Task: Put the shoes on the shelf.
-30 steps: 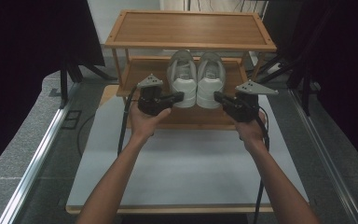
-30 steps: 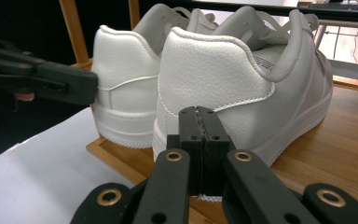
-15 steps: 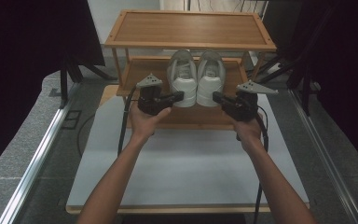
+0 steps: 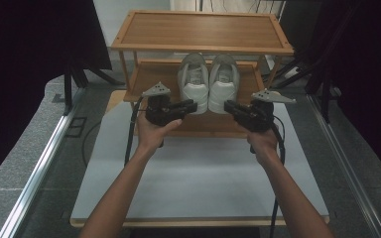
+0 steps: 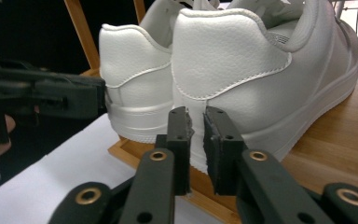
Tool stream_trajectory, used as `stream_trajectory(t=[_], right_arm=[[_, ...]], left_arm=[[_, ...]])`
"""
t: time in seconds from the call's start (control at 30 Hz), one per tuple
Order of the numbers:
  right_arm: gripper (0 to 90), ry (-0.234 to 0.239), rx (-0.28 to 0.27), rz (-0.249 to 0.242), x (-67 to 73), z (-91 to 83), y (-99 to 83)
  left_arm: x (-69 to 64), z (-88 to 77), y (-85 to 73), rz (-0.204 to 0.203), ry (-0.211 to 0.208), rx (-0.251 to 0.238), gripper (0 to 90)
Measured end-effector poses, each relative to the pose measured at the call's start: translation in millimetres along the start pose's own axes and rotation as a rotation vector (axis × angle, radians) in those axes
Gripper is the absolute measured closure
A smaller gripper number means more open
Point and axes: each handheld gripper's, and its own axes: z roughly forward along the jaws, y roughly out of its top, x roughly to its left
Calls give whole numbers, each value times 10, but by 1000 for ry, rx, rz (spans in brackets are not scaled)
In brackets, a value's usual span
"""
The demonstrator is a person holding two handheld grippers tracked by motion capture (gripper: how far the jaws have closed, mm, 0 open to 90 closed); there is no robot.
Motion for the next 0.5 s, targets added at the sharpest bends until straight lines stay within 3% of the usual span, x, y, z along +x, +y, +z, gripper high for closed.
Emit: stream_trajectory(t=[0.03,0.17,0.2,0.33,0.5], right_arm=[[731,5,-6,1,24,-14,-28],[655,7,-30,-7,57,-55,-79],[582,12,-53,-7,77,-92,-120],[538,28,-83,-11,84,-161,-205],[501,27,-113,-16,60,-307,-438]], left_arm=[[-6,-25,-19,2,7,-3,636],[-38,-140,-91,29,17,-8,563],[-43,-182,-119,35,22,-8,532],[-32,-306,-240,3,19,-25,502],[-35,-480,-485,-19,49,-30,462]])
